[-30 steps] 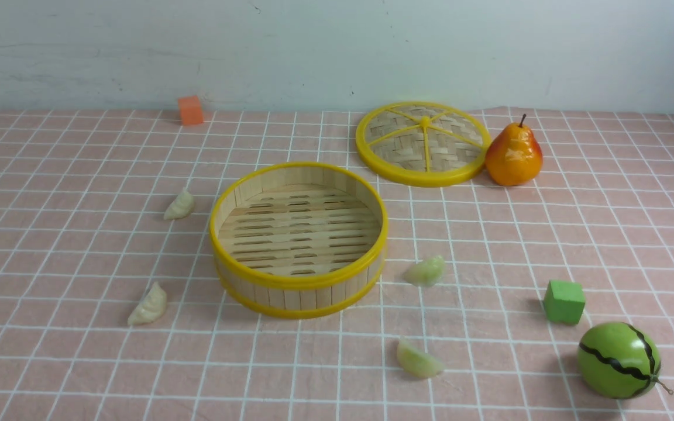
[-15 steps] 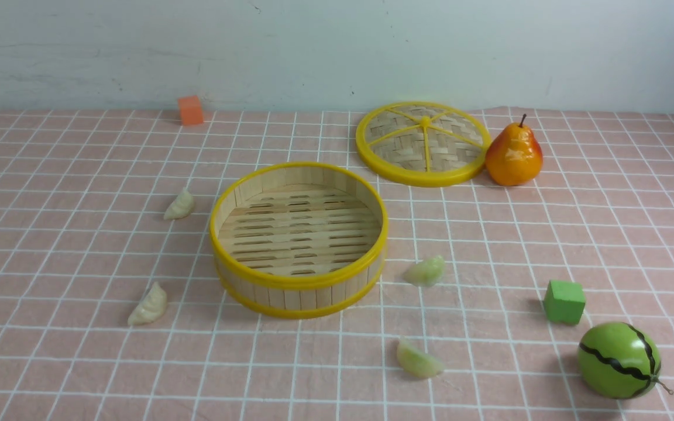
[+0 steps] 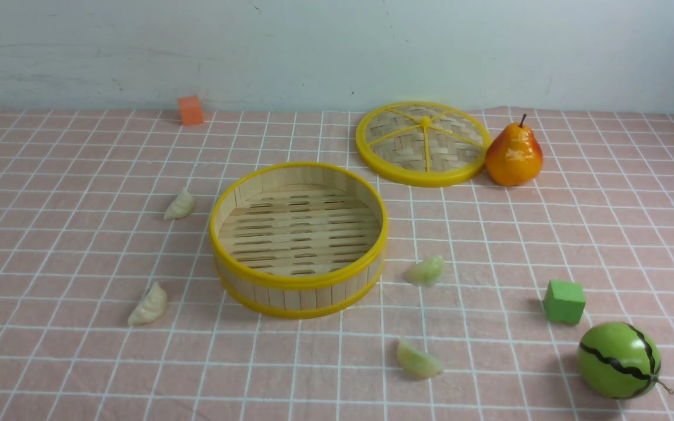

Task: Put the dumplings into the steamer on the table with the pink tablecloth.
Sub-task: 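Reach for and grasp a dumpling on the table with the left gripper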

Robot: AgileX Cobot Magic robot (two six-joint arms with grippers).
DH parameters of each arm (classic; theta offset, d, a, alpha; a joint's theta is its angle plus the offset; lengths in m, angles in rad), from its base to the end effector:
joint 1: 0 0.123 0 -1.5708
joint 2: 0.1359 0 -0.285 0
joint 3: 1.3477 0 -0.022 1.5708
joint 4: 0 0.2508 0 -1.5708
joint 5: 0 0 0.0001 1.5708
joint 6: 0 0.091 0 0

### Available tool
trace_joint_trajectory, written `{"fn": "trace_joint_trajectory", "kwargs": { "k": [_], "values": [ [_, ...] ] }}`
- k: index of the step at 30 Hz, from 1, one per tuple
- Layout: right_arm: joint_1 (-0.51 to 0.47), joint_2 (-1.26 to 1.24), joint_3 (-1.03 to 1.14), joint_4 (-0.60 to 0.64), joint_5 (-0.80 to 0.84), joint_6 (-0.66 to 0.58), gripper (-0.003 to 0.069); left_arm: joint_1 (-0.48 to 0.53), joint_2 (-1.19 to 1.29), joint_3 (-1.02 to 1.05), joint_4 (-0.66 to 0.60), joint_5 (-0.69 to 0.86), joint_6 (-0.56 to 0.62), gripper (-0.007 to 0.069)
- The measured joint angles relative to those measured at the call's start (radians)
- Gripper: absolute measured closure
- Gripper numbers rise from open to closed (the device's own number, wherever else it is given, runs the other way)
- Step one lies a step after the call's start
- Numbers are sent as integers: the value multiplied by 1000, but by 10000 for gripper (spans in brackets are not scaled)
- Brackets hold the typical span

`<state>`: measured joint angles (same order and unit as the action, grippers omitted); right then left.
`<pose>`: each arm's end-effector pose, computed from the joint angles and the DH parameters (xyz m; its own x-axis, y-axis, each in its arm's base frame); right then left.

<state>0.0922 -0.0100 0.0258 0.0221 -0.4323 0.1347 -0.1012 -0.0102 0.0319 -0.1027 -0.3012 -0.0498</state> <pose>0.0455 0.0034 0.2424 0.4618 0.1975 -0.8647 -0.1571 0.9777 0.1394 0.0511 -0.0024 0.2295 0.3407 -0.1827 -0.9223 0.1243 0.9811 -0.1484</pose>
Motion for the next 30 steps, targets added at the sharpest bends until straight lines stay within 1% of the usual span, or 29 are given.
{"fn": "trace_joint_trajectory", "kwargs": {
  "k": [2,5,6,7,8,10,12,14,15,16,17,18,19,20,22,24,26,27,30],
  "values": [
    [0,0,0,-2,-36,0,420,0,0,0,-1,-94,-21,469],
    [0,0,0,2,-52,0,420,0,0,0,-3,-212,-104,463],
    [0,0,0,3,-53,0,420,0,0,0,-2,-212,-112,463],
    [0,0,-6,10,-53,0,423,0,0,-9,11,-245,-174,462],
    [0,0,-24,19,-43,0,437,0,0,-39,34,-229,-232,464],
    [0,7,-84,23,-11,0,480,0,0,-128,80,-154,-275,484],
    [0,34,-149,23,28,-4,549,0,24,-252,119,-47,-289,526],
    [0,75,-207,20,77,-14,613,0,84,-355,141,42,-296,570],
    [0,140,-263,19,137,-39,659,0,158,-448,158,126,-299,615],
    [0,190,-291,18,182,-60,672,0,219,-502,168,172,-300,638],
    [0,246,-313,17,241,-82,675,0,286,-553,176,207,-300,638],
    [0,270,-320,17,259,-92,675,0,299,-560,176,211,-300,638],
    [0,371,-340,17,333,-125,673,0,427,-605,179,223,-309,638],
    [0,438,-348,17,369,-135,671,0,501,-618,179,222,-315,638],
    [0,558,-369,24,470,-141,669,0,633,-644,179,238,-328,638],
    [7,679,-418,44,598,-123,669,0,755,-674,179,288,-351,638],
    [23,768,-478,51,726,-122,667,0,866,-717,179,359,-369,638],
    [37,831,-528,55,826,-128,666,0,933,-754,178,436,-380,638],
    [67,954,-626,68,1014,-172,665,0,1072,-860,175,587,-383,638]
  ]
}}
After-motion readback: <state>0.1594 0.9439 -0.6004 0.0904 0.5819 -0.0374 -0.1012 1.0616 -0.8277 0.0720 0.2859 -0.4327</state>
